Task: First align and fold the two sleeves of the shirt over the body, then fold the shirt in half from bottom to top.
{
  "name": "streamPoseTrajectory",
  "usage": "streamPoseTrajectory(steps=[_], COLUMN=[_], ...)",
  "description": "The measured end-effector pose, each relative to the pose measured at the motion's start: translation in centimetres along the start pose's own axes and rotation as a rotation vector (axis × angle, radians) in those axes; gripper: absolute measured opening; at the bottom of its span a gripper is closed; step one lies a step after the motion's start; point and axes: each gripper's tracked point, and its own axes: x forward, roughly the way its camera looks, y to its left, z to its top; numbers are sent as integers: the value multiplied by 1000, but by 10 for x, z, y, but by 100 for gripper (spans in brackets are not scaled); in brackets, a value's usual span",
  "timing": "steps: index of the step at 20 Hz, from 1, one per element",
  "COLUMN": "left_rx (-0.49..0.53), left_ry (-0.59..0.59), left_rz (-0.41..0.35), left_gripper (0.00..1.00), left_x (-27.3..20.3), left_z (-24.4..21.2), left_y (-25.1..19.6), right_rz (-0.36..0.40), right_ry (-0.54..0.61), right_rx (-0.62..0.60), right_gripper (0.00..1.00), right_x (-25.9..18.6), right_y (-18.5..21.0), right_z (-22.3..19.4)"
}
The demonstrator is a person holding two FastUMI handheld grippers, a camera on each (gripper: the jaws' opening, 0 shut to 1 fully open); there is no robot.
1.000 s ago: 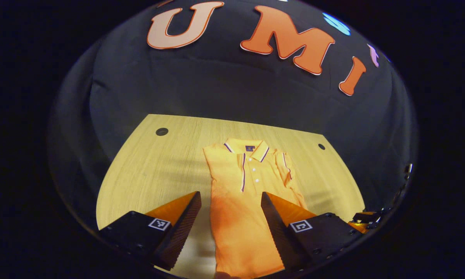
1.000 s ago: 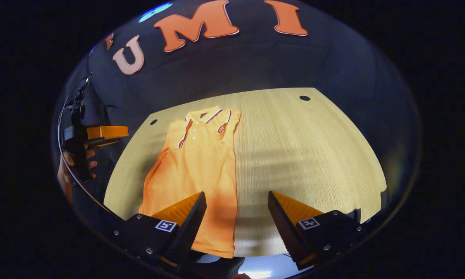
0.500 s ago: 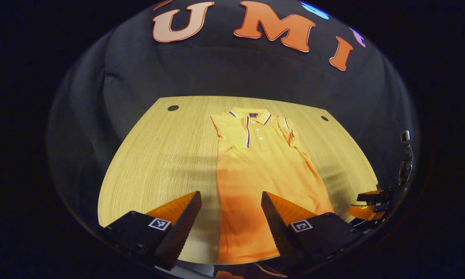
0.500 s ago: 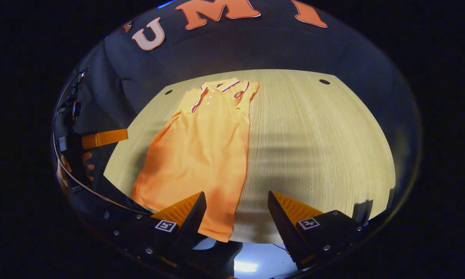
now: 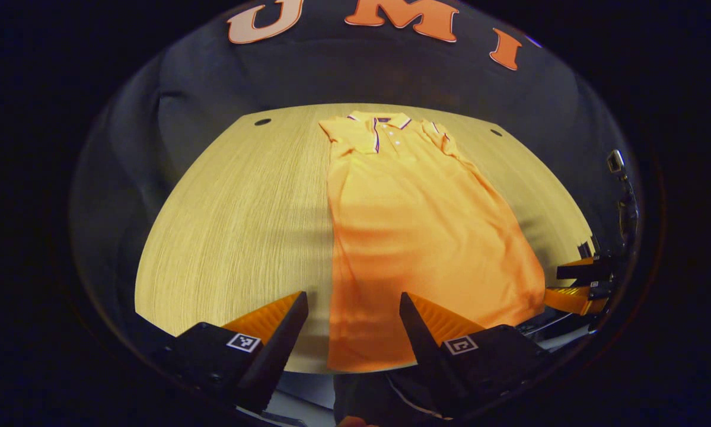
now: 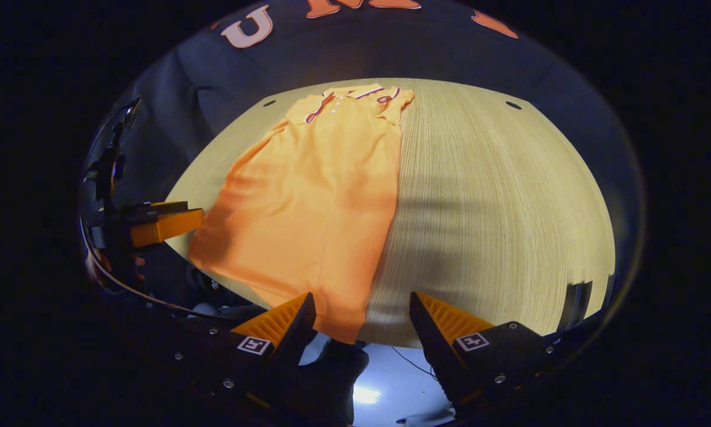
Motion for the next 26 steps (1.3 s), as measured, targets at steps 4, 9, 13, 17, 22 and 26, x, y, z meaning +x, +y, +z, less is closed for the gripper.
streamPoseTrajectory(steps=[4, 9, 13, 17, 22, 26], left_rx=[18, -2, -44, 18, -24, -30], left_ry=[7, 13, 13, 44, 78, 79], left_rz=[39, 55, 38, -11, -62, -18], left_gripper=[96, 96, 89, 25, 11, 10], left_x=[8, 8, 19, 18, 21, 26], left_z=[-18, -34, -32, -28, -22, -16], left_y=[14, 21, 16, -6, -12, -4], right_rz=[1, -28, -19, 34, 117, 149], right_ry=[9, -26, -39, -3, -6, 10], right_rx=[-17, -46, -66, 4, 133, 189], right_gripper=[97, 89, 63, 18, 13, 1], right_x=[8, 18, 27, 29, 42, 23], right_y=[8, 12, 22, 29, 27, 28], right_z=[-10, -4, 4, 3, 16, 14])
